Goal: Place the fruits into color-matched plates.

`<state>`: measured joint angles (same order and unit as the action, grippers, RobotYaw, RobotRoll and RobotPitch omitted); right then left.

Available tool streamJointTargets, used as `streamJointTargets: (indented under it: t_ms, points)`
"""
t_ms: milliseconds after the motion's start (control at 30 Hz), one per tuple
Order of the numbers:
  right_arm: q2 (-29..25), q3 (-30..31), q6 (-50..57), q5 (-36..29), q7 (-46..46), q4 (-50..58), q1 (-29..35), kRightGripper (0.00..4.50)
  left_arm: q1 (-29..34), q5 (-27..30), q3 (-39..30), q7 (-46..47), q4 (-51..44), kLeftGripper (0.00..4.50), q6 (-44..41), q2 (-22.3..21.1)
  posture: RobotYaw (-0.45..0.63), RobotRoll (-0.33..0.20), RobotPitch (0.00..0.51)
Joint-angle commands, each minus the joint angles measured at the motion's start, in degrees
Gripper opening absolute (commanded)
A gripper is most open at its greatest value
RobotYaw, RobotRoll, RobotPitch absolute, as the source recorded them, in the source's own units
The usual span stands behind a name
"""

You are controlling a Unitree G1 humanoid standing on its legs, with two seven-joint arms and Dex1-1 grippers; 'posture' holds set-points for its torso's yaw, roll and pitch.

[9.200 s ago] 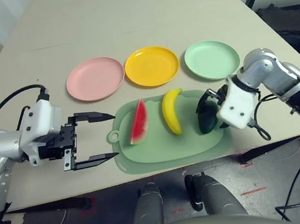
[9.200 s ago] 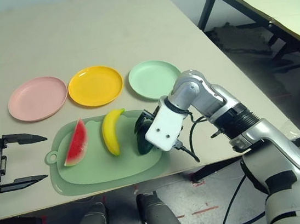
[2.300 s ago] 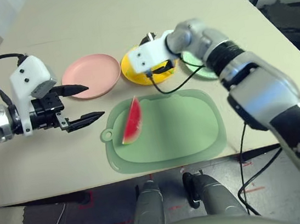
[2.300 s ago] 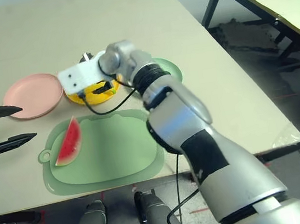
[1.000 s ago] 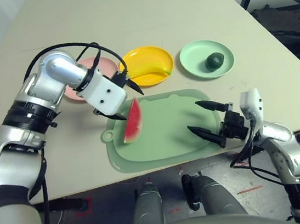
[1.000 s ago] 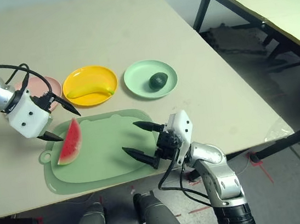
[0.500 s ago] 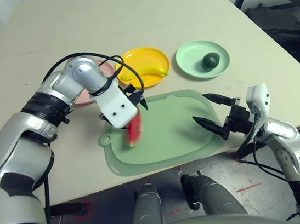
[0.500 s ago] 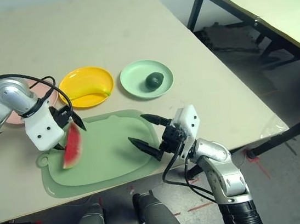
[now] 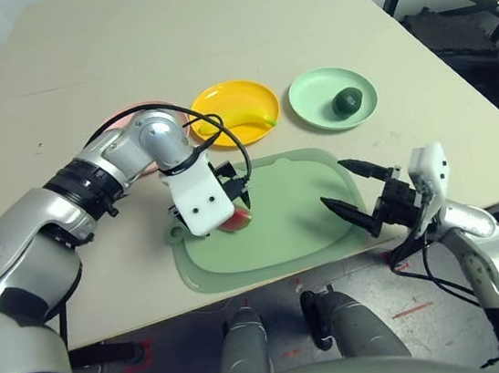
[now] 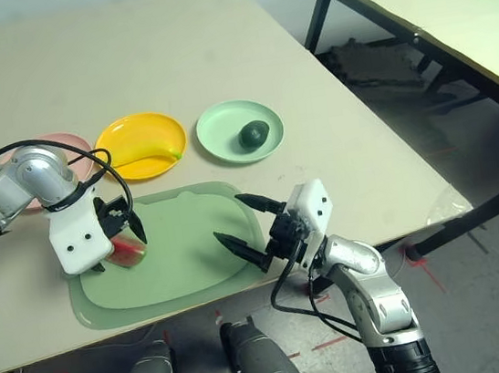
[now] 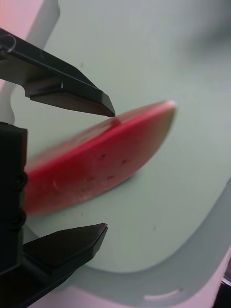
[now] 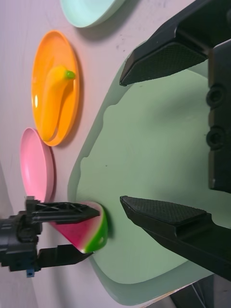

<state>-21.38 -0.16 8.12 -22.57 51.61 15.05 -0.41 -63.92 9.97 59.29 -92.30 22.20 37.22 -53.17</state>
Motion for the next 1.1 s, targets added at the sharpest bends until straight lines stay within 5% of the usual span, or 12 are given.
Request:
streamJointTargets:
  t_ms: [33,200,500,1100]
  points:
    - [-0.9,1.4,-1.3,0.3,0.3,0.8,0.7,4.46,2.4,-1.7,-1.4,-0.2,-2.2,4.5,-3.9,-0.3,-0.13,0.0,0.153]
    - [-1.5,2.2,-1.3,0.0,0.1,1.2,0.5,4.46,5.4,-6.7,-6.2,-0.2,-0.6,4.5,-6.5,1.8,-0.13,0.0,0.154]
    - [-2.6,2.5,-1.0,-0.4,0.1,1.9,0.3,4.5,7.0,-12.7,-9.5,-0.2,4.2,2.29,-5.7,4.2,-0.13,0.0,0.154]
    - [-3.8,4.1,-8.0,-1.4,6.8,2.9,1.4,4.5,-1.4,-11.0,-17.4,-0.2,15.5,2.15,-6.5,2.8,-0.12,0.0,0.155]
